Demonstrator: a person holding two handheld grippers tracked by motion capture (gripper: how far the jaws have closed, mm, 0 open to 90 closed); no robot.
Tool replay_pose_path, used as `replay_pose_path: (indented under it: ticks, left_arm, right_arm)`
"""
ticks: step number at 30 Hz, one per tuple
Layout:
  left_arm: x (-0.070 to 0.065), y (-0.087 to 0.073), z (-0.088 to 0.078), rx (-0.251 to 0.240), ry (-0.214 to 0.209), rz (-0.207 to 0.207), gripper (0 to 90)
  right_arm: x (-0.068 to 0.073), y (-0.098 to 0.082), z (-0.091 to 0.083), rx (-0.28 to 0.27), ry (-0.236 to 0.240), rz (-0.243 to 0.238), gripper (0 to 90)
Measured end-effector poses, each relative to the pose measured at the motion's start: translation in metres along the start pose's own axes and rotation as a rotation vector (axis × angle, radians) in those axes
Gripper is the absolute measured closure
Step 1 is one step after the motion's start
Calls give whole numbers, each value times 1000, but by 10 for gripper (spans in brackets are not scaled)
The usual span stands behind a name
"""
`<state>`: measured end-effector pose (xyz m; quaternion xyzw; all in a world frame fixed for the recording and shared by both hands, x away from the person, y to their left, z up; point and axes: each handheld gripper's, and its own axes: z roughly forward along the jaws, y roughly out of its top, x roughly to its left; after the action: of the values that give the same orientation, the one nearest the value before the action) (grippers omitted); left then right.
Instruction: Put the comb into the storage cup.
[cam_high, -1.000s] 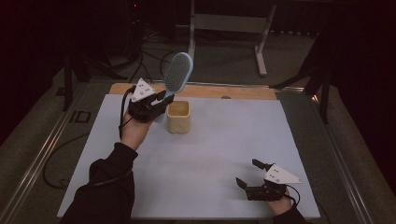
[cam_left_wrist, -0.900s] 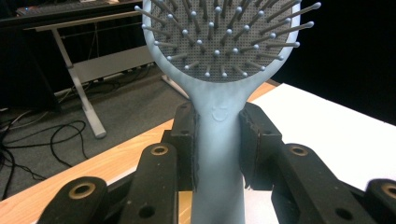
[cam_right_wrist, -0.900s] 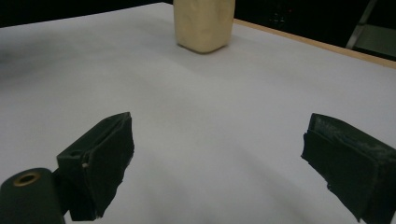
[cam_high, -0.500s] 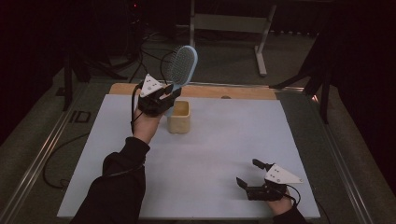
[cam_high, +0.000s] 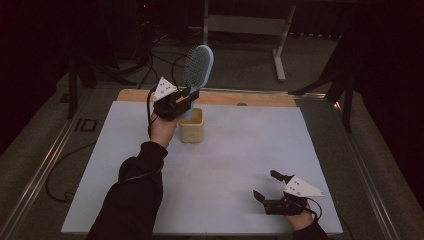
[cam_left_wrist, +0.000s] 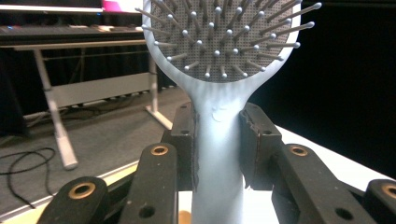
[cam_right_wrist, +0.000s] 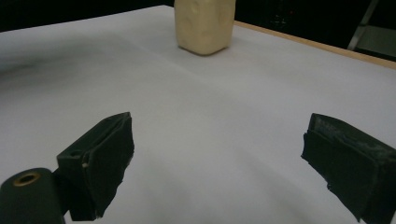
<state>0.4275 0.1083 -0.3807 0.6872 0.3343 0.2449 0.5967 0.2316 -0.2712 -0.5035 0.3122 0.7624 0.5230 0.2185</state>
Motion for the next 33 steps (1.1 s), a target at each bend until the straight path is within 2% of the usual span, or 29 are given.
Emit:
replay_pose_path:
  ticks: [1,2,4,6,13,15,20,26,30,33]
  left_arm:
    - [2,-1,2,-5,-10,-9,701]
    - [2,-3,3,-5,5,-2,701]
    - [6,-6,6,-12,-8,-15,701]
    - [8,-9,10,-12,-2,-21,701]
    - [12,-19,17,-32,-7,-30,701]
    - [13,-21,19,-32,6,-17,701]
    - [16,-26,23,-44,3,-33,701]
    - [18,-32,28,-34,15,-22,701]
    - [19,-37,32,-33,5,-23,701]
    - [18,-40,34,-18,24,-10,700]
  right_arm:
    - [0,0,0,0,0,0,87]
    - [0,0,0,0,1,0,87]
    - [1,0,0,0,2,-2,87]
    - [1,0,1,1,4,-2,87]
    - [1,0,1,2,5,6,87]
    - [1,0,1,1,5,5,87]
    - [1,0,1,1,6,6,87]
    - [1,0,1,1,7,3,87]
    - [1,0,0,0,7,3,87]
    - [0,0,0,-1,8,2,87]
